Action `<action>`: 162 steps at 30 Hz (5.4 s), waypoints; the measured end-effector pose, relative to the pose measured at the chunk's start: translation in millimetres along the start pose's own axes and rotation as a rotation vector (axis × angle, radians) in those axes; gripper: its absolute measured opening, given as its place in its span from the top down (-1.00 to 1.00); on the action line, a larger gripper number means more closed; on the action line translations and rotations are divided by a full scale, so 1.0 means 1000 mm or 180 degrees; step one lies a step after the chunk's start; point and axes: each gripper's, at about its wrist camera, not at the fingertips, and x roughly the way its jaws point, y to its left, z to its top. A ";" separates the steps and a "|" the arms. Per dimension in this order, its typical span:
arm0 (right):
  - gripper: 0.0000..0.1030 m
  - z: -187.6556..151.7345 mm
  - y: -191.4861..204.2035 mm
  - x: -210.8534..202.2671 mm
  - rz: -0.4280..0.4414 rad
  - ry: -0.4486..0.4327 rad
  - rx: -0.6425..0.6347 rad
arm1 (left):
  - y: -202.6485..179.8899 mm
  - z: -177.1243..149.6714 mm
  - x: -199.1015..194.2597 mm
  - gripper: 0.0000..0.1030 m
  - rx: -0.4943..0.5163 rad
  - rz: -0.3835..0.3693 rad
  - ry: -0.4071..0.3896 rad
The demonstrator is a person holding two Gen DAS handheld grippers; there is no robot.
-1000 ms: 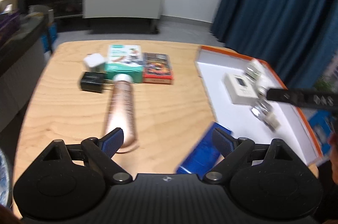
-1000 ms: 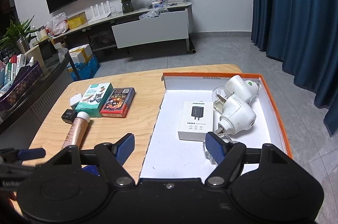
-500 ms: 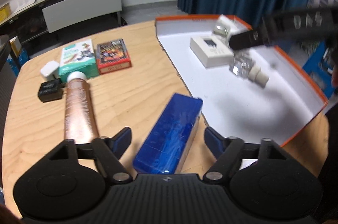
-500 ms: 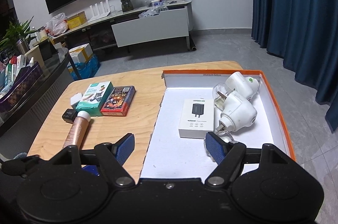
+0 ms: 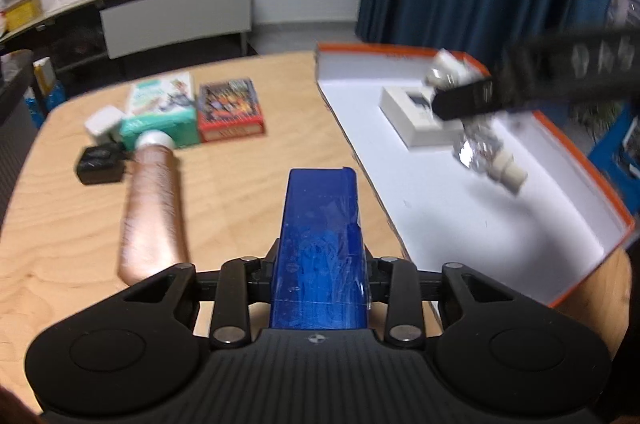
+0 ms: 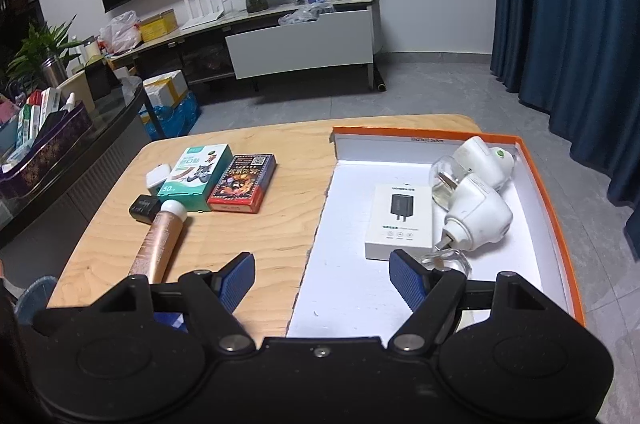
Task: Organize rigid objects
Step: 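Grasp the blue plastic case with left tool, then lift the blue case with left tool while right tool grasps the card box, then carry the blue case with left tool while right tool carries the card box over the orange-rimmed box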
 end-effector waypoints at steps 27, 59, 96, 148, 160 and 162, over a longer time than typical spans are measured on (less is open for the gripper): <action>-0.69 0.060 0.066 0.134 0.0300 0.0460 0.0153 | 0.134 0.001 -0.025 0.34 -0.1024 0.0882 -0.0205; -0.37 0.064 0.083 0.148 -0.0019 0.0224 -0.0180 | 0.127 -0.002 -0.025 0.36 -0.1048 0.0877 -0.0577; -0.37 -0.046 -0.065 -0.110 -0.0441 -0.0853 0.0325 | -0.079 0.037 -0.068 0.35 -0.0263 0.0116 -0.0765; -0.37 -0.069 -0.100 -0.090 -0.0530 -0.0658 0.0389 | -0.119 0.021 -0.040 0.35 -0.0245 0.0039 -0.0567; -0.37 -0.069 -0.102 -0.082 -0.0536 -0.0620 0.0352 | -0.120 0.023 -0.032 0.35 -0.0248 0.0027 -0.0510; -0.37 -0.069 -0.102 -0.079 -0.0531 -0.0607 0.0338 | -0.119 0.022 -0.031 0.35 -0.0250 0.0024 -0.0502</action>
